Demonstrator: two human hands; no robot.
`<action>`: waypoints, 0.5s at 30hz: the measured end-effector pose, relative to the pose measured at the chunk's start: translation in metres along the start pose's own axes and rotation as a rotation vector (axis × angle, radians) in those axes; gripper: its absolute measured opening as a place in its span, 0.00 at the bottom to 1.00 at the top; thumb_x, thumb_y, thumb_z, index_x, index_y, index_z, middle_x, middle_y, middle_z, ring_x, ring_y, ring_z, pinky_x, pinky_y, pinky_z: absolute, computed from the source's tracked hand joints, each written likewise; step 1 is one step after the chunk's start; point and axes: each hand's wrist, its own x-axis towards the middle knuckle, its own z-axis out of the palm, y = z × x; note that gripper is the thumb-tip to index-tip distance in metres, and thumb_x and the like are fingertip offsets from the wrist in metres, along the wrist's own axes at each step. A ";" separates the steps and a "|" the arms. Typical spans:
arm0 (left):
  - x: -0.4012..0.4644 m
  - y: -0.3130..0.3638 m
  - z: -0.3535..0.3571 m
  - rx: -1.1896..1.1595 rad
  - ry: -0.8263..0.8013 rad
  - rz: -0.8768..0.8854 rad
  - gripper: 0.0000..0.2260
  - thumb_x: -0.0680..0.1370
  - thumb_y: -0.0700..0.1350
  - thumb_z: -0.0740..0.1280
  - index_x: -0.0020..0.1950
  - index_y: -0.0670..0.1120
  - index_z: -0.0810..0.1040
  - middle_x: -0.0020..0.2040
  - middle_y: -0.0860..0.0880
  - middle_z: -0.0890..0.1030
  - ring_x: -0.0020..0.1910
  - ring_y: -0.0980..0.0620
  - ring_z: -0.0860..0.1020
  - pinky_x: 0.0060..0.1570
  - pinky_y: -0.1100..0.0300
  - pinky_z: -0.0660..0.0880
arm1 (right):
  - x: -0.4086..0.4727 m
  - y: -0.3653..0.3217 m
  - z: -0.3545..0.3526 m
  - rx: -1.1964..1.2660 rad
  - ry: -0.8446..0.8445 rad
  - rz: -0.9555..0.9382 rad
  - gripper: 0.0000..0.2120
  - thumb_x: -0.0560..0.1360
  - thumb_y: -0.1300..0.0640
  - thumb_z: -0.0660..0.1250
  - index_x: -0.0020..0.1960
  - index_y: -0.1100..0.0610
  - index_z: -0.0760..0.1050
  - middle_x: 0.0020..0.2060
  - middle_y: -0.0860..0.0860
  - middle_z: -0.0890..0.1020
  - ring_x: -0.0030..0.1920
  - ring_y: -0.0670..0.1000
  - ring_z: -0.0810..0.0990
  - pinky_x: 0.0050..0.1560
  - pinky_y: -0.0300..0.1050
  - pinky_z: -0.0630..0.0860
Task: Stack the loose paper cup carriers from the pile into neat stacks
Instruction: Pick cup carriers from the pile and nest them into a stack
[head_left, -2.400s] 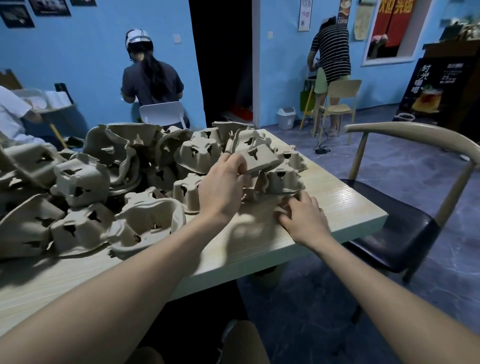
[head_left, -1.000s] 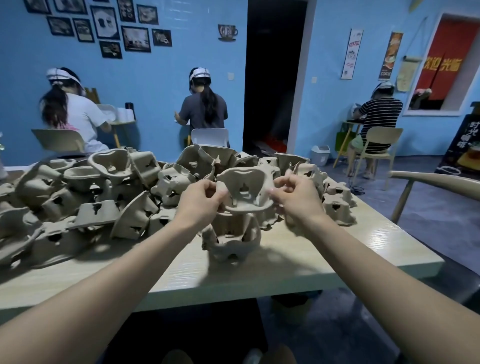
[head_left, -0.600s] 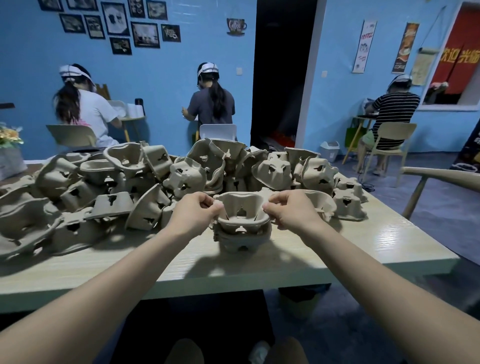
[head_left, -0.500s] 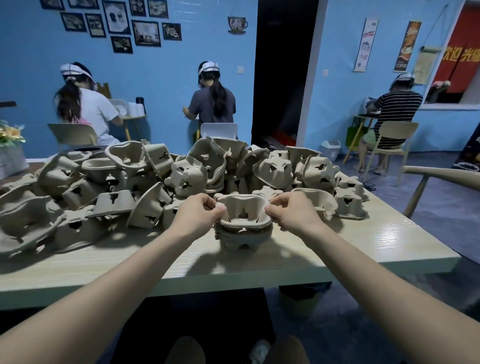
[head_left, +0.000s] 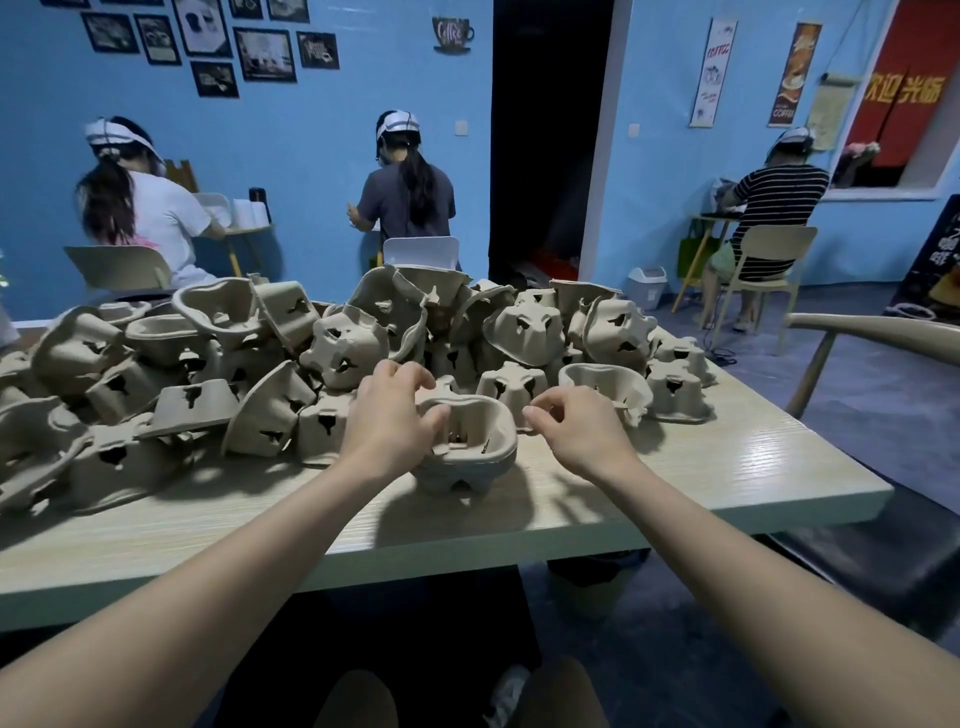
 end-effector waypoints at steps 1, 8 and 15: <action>0.002 0.008 0.002 0.007 0.004 0.038 0.13 0.75 0.49 0.68 0.58 0.47 0.75 0.58 0.46 0.72 0.60 0.46 0.70 0.62 0.50 0.68 | 0.001 0.006 -0.005 0.000 0.014 0.009 0.09 0.76 0.52 0.65 0.47 0.55 0.82 0.44 0.52 0.84 0.48 0.53 0.80 0.50 0.50 0.76; 0.012 0.077 0.047 -0.083 -0.127 0.233 0.12 0.75 0.46 0.68 0.58 0.46 0.75 0.56 0.47 0.73 0.57 0.48 0.73 0.59 0.52 0.71 | 0.004 0.057 -0.042 -0.045 0.121 0.120 0.08 0.75 0.55 0.65 0.49 0.56 0.81 0.48 0.53 0.84 0.50 0.54 0.80 0.51 0.46 0.75; 0.027 0.120 0.103 -0.026 -0.151 0.253 0.10 0.76 0.46 0.66 0.57 0.45 0.73 0.58 0.46 0.71 0.58 0.46 0.70 0.53 0.58 0.65 | 0.010 0.123 -0.058 -0.094 0.122 0.233 0.09 0.75 0.55 0.65 0.52 0.57 0.80 0.52 0.55 0.81 0.54 0.55 0.77 0.56 0.50 0.75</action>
